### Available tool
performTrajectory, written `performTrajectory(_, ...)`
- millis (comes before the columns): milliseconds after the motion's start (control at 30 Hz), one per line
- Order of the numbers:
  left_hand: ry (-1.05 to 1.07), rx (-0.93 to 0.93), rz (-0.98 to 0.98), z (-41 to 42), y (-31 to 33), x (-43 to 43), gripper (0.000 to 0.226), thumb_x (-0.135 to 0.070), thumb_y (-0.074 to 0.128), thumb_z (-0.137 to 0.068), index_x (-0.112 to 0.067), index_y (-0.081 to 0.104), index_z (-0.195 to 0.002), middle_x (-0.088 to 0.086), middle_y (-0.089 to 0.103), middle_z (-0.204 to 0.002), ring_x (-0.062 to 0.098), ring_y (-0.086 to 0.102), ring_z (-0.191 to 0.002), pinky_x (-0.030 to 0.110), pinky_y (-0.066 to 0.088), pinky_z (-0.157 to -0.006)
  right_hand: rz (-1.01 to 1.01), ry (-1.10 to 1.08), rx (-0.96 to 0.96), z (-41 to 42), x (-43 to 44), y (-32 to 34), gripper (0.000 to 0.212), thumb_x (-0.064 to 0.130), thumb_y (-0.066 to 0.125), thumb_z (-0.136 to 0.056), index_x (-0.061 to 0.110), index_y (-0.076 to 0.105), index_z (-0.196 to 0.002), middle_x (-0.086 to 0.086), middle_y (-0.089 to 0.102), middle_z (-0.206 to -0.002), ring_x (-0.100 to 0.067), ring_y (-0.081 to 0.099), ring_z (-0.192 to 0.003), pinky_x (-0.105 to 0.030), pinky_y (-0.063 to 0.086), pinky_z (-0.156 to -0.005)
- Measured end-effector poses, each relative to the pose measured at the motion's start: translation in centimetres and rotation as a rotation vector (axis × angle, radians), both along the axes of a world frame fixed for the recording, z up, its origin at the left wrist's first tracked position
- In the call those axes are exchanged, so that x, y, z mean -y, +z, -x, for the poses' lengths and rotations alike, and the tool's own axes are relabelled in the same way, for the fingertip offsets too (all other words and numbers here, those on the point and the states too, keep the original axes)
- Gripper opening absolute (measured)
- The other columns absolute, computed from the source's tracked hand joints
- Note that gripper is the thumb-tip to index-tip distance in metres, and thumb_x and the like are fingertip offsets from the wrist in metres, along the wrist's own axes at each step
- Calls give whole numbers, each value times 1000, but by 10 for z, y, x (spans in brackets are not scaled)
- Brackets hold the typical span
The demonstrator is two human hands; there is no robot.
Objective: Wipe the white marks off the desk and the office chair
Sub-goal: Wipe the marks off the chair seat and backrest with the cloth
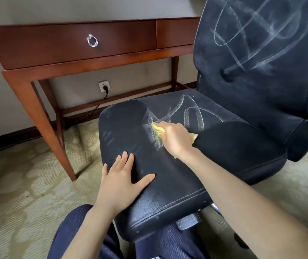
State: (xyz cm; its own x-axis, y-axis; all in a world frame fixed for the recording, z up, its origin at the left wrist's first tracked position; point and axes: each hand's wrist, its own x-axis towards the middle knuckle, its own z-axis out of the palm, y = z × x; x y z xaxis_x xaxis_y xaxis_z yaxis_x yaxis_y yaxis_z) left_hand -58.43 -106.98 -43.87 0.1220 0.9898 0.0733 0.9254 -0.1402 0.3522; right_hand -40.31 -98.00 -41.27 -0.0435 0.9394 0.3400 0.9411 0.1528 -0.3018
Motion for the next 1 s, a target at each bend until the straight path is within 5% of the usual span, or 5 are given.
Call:
performTrajectory(367, -68, -139, -50, 0, 3, 4, 105, -86, 13, -66, -23, 18, -151, 1, 17, -158, 15, 16, -145, 35, 5, -117, -18, 453, -57, -22, 74, -6, 27, 9, 65, -85, 19, 70, -110, 0, 69, -102, -25, 54, -85, -30, 42, -78)
performTrajectory(533, -112, -192, -92, -10, 5, 19, 113, -87, 1, -61, -21, 18, -151, 1, 20, -157, 14, 19, -144, 33, 6, -119, -52, 381, -29, -70, 105, -9, 31, 5, 78, -74, 21, 74, -100, 9, 71, -94, -11, 55, -79, -1, 33, -75)
performTrajectory(800, -228, -337, -121, -45, 8, 51, 104, -81, 1, -73, -14, 13, -152, 7, 18, -158, 16, 21, -142, 33, 0, -118, 11, -94, -52, -154, 60, -8, 22, 18, 59, -92, 24, 70, -110, 3, 68, -110, -28, 56, -96, -42, 45, -84)
performTrajectory(900, -228, -344, -41, -64, 20, 63, 105, -72, 7, -71, -1, 39, -142, 21, 41, -145, 26, 47, -128, 39, 25, -114, 15, -204, -50, -150, 26, -4, 21, 19, 54, -93, 26, 71, -104, -1, 67, -104, -31, 53, -95, -35, 43, -71)
performTrajectory(1000, -279, -277, -50, -75, 22, 74, 82, -68, 36, -69, -2, 74, -102, 19, 70, -104, 26, 70, -86, 41, 56, -82, 32, -270, -82, -131, -4, 0, 28, 14, 48, -92, 31, 63, -75, -1, 61, -88, -32, 56, -87, -29, 33, -58)
